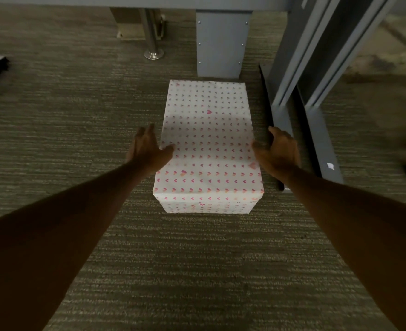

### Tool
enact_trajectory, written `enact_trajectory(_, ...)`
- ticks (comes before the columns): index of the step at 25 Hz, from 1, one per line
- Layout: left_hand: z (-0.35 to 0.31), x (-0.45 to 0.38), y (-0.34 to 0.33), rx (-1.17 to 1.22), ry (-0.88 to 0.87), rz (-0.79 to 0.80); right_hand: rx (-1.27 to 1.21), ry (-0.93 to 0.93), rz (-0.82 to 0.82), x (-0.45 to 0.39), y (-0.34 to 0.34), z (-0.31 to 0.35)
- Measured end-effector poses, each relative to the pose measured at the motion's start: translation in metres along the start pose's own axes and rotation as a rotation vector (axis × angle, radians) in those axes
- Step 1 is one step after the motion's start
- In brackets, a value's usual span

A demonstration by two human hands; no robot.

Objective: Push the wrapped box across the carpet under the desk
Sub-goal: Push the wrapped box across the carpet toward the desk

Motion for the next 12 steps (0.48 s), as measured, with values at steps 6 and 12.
enact_trajectory(6, -0.052, -0.009, 0.008, -0.334, -0.383, -0.036, 0.337, 0.333, -0.075, -0.006, 0.015, 0.038)
enact_trajectory(12, -0.070, -0.002, 0.018, -0.440, -0.485, -0.131, 0.506, 0.445, -0.096, -0.008, 0.029, 0.063)
Point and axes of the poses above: each hand's wrist, its own x-axis away from the middle knuckle, its own y-axis out of the back of the hand, z = x × y, the point moved 4 cm from there along -x, towards the middle knuckle, and after that the axes turned 6 degrees about x, right-handed, at the moved point
